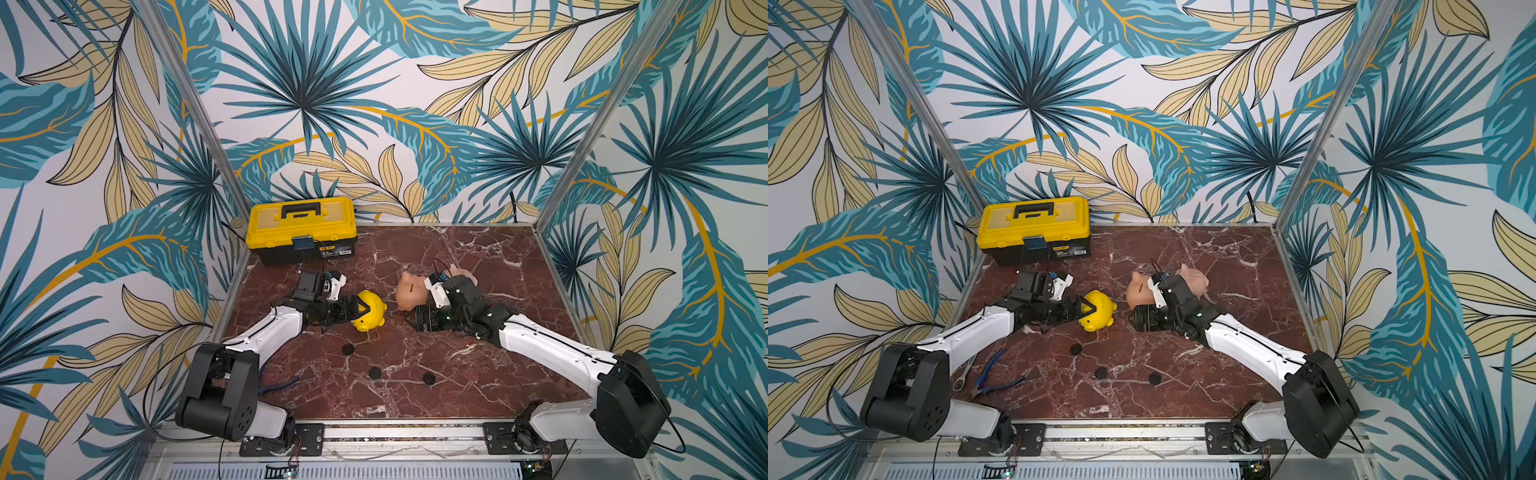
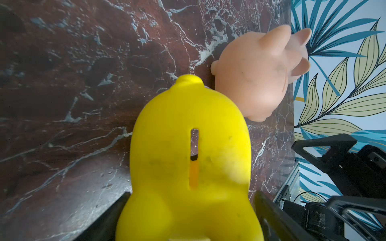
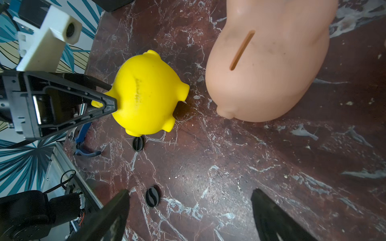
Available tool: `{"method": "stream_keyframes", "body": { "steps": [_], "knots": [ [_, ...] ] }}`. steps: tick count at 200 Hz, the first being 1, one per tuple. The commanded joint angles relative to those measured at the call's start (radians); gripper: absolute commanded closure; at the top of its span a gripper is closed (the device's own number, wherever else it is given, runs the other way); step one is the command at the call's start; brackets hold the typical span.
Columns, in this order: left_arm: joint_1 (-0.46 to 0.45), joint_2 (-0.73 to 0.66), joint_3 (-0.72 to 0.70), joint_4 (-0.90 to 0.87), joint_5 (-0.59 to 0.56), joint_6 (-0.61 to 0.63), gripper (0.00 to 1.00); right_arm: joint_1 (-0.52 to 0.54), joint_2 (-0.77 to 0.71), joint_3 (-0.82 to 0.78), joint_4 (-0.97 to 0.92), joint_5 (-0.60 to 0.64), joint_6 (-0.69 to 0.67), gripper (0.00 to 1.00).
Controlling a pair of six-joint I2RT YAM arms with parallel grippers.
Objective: Close piggy banks
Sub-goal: Turn over the piggy bank at the center of the board.
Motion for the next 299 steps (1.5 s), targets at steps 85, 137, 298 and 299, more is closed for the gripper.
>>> {"method": "stream_keyframes", "body": {
  "steps": [85, 137, 298, 299],
  "knots": [
    [0.023, 0.012, -0.015, 0.046, -0.043, 0.01, 0.01, 0.069, -0.059, 0.053, -0.163, 0.118, 0.044, 0.11],
    [0.025, -0.012, -0.033, 0.044, -0.111, -0.007, 0.0, 0.132, -0.078, 0.066, -0.199, 0.184, 0.062, 0.13],
    [0.05, -0.103, 0.027, -0.164, -0.275, 0.079, 0.0, 0.245, -0.023, 0.125, -0.22, 0.227, 0.069, 0.13],
    [0.05, -0.103, 0.027, -0.163, -0.274, 0.079, 0.0, 0.244, -0.023, 0.125, -0.22, 0.228, 0.07, 0.13]
  ]
}}
